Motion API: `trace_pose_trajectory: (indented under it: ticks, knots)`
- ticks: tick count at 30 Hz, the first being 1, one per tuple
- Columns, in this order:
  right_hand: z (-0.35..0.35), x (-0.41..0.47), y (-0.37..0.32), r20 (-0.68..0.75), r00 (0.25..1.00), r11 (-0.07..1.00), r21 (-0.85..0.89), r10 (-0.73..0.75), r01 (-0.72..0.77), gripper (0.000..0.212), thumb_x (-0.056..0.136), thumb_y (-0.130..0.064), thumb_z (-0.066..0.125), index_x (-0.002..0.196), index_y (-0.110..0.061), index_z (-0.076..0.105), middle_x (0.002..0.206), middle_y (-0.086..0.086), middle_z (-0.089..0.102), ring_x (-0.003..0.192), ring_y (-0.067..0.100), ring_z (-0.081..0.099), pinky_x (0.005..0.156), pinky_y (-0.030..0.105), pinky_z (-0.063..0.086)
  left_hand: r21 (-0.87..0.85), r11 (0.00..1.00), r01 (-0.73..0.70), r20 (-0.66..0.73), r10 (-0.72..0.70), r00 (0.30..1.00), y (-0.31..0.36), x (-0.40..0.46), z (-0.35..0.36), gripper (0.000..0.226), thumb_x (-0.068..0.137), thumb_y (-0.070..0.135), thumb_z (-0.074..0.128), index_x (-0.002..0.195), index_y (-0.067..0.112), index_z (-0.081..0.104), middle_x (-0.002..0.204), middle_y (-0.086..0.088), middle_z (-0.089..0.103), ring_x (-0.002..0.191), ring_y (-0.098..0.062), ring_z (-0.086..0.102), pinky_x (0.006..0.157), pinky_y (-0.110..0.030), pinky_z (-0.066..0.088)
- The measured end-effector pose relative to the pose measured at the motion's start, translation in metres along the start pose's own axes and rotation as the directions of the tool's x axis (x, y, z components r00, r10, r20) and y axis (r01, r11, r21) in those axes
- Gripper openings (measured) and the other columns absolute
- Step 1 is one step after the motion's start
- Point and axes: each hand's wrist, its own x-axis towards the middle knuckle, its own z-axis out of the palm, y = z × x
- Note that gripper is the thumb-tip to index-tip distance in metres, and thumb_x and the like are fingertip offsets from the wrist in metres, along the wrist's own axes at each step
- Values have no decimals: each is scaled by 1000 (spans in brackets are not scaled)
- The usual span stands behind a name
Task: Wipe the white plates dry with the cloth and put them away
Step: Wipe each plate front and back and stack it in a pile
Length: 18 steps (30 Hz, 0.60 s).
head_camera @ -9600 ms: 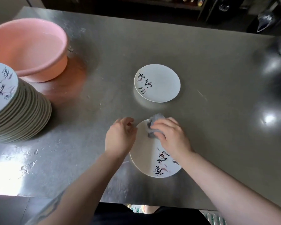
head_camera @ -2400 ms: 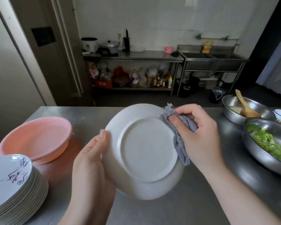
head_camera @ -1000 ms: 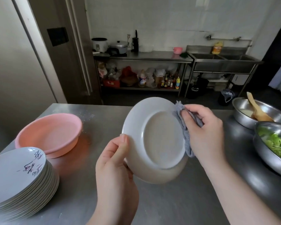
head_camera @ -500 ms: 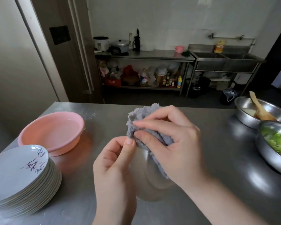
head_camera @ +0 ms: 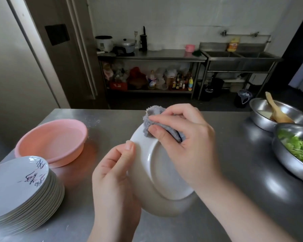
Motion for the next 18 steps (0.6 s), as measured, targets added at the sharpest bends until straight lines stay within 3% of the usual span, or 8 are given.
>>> trace_pose_trajectory:
  ticks: [4,6,8,10,12,14,16,18]
  knots:
    - [-12,11,17,7,990,989,47,138,-138,11,84,-15,71,94,-17,75,95,-4,63,92,5,60,81,14,44,-5,1000,20,3,-20,1000,3,8,-2,16,80,24,65,70,12,68,68,-1,65,61,-9,62,56,-18,53]
    - [-20,9,31,-17,971,969,71,239,-238,12,84,-11,70,90,-20,73,94,-4,65,90,1,59,81,10,42,-19,998,60,-10,-60,998,4,11,-4,23,85,23,64,64,18,71,68,2,67,63,-7,64,65,-24,54]
    - [-23,-2,41,-46,954,953,81,295,-290,17,84,-7,68,89,-22,71,93,-3,65,90,-1,60,80,7,41,-49,995,88,-65,-92,994,4,13,-5,35,90,22,62,57,21,73,70,7,70,65,-4,67,74,-27,51]
    - [-23,-19,45,-103,945,949,86,311,-303,21,84,-5,68,89,-25,68,94,-6,64,91,-1,59,81,6,39,-114,986,121,-125,-135,983,7,16,-5,38,92,21,61,57,25,77,77,11,75,71,-1,70,74,-29,52]
    - [-18,-42,44,-166,948,962,72,272,-264,19,85,-6,68,92,-24,68,96,-8,62,93,0,58,83,8,39,-184,971,155,-183,-188,965,12,18,-1,41,92,22,61,55,28,77,74,9,75,67,-4,72,61,-30,55]
    - [-11,-65,38,-193,966,985,45,174,-169,12,84,-10,67,93,-17,70,98,-5,60,96,2,58,87,12,40,-275,944,181,-200,-240,950,13,22,2,40,95,23,59,60,16,77,66,6,74,59,-6,71,48,-26,54]
    - [2,-81,27,-156,987,999,-14,41,-44,10,85,-16,67,92,-13,73,98,-2,61,94,9,60,88,17,43,-343,917,204,-185,-279,942,12,26,3,30,98,26,54,78,10,70,63,2,73,56,-10,70,42,-25,53]
    - [18,-84,13,-50,992,992,-68,-112,109,11,89,-16,66,93,-11,75,96,1,63,88,16,59,84,24,47,-366,882,299,-117,-362,925,12,26,4,36,99,35,51,89,3,64,67,-8,74,57,-19,72,41,-28,53]
